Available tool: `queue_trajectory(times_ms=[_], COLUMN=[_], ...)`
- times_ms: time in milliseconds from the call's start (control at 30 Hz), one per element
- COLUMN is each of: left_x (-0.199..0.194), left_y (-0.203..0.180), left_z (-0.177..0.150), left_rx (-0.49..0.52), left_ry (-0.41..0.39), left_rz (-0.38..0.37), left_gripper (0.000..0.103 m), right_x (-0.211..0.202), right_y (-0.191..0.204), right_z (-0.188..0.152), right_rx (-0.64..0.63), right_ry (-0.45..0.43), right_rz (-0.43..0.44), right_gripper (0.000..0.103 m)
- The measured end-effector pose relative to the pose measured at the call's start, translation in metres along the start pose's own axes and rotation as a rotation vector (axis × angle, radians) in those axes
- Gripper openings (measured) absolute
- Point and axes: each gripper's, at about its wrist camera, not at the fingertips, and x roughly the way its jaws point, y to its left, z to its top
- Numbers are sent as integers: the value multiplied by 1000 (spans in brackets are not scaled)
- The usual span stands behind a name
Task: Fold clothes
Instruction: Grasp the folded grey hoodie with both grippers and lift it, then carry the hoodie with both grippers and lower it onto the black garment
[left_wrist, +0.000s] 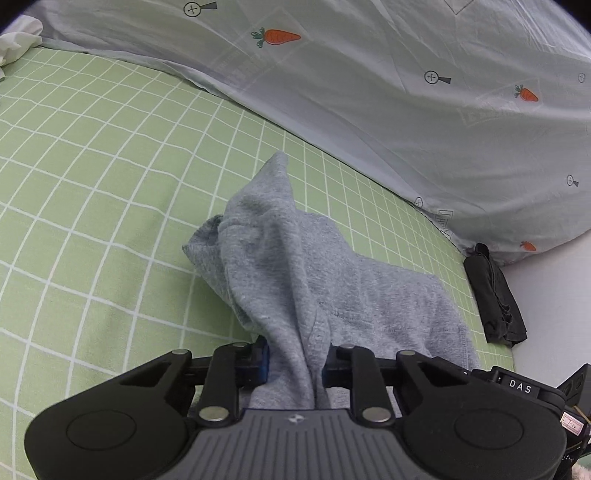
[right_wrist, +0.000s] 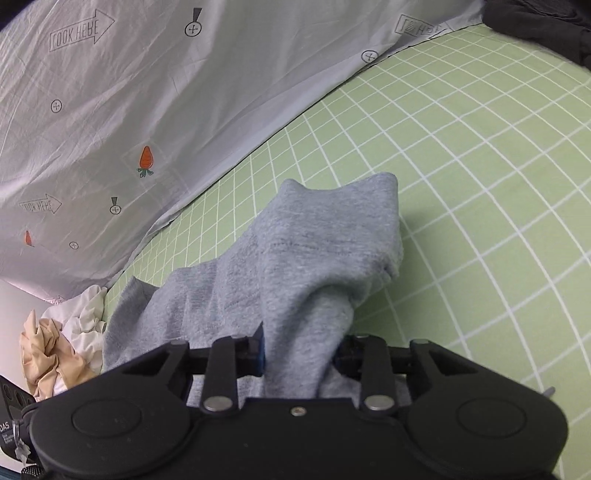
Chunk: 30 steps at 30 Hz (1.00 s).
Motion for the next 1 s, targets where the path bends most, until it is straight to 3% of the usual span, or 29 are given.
queue_trajectory(times_ms=[233,367,467,667,867,1000], left_x=[13,35,57,111,175,208], left_y=[-73,-136,-188,-299,-420,-481], left_z=[-22,-44,-66,-97,-99,-79], left_rx=[155,232,233,175,233,262], left_ry=[71,70,40,11,27,12], left_rz=[-136,-169,-177,-237,-313,-450], left_gripper=[23,23,23,23,23,20], right_x=[-80,-119,-147,-218,-268,-280], right_y=[-43,-86,-136,-238,-284,-304], right_z=[1,14,35,120,208,263], right_rx=[55,68,67,3,-163,-197], right_ry=[-133,-204,-226,-236,-300,-364], right_rz=[-49,-56,-34,18,-13,-5], right_gripper=[28,28,27,26,22,20])
